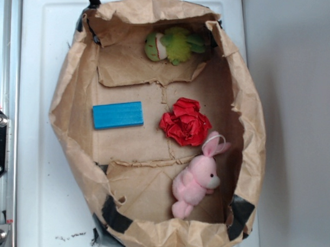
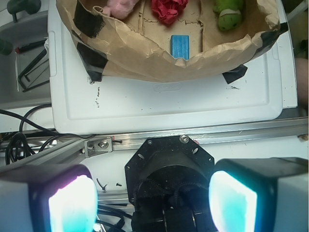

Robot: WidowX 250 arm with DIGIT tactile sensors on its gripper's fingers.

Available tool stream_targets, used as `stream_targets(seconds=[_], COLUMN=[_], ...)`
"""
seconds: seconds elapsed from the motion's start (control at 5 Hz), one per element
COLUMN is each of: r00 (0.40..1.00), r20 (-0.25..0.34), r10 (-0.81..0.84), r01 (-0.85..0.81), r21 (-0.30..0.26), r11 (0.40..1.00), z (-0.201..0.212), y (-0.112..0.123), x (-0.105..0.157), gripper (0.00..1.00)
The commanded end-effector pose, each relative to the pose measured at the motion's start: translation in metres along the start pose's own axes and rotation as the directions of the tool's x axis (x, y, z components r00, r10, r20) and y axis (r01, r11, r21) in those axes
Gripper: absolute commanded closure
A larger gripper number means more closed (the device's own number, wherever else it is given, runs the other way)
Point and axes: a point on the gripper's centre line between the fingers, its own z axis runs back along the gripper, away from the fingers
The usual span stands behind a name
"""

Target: Grab the green animal.

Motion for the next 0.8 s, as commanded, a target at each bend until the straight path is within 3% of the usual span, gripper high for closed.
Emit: stream_targets(seconds=[0.0,0.2,0.6], r00=[1.0,0.997,0.997], r20=[0.0,0.008,0.008], r10=[0.0,0.078,0.078], r01=[0.0,-0.079,-0.079], r21=[0.0,0.052,0.052], r11=[1.0,0.996,0.996], z=[0.0,-0.025,-0.025], y=[0.0,0.005,0.005], x=[0.0,0.035,0.035], gripper=[0.0,0.0,0.0])
